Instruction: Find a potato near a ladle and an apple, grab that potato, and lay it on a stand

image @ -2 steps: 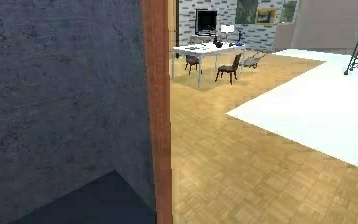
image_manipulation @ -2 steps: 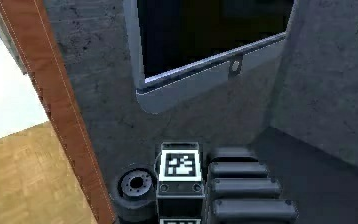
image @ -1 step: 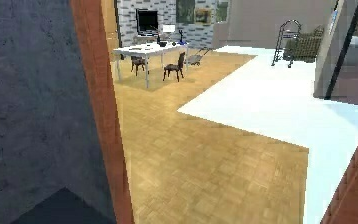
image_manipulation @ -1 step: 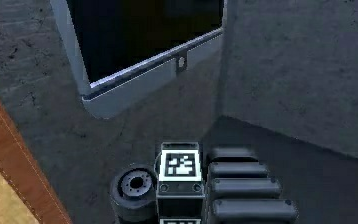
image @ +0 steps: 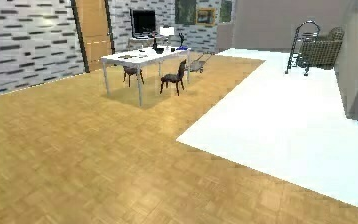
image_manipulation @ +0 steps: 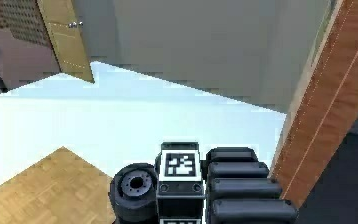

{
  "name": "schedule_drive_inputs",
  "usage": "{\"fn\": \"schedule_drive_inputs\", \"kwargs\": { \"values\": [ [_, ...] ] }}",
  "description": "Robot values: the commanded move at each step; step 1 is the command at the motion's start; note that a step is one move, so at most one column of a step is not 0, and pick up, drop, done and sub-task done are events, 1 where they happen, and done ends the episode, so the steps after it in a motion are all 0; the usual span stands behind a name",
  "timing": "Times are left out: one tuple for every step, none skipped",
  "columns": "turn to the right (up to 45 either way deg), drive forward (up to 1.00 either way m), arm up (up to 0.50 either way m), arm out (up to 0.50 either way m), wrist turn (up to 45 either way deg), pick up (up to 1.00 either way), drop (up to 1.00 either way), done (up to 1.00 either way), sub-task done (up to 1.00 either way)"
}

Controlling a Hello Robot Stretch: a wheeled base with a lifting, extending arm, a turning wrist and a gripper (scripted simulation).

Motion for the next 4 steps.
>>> {"fn": "schedule_drive_inputs", "kwargs": {
  "values": [
    [45.0, 0.00, 0.00, 0.00, 0.0, 0.00, 0.00, 0.00, 0.00],
    [6.0, 0.00, 0.00, 0.00, 0.0, 0.00, 0.00, 0.00, 0.00],
    [0.0, 1.00, 0.00, 0.00, 0.0, 0.00, 0.00, 0.00, 0.00],
    [0.0, 1.00, 0.00, 0.00, 0.0, 0.00, 0.00, 0.00, 0.00]
  ]
}}
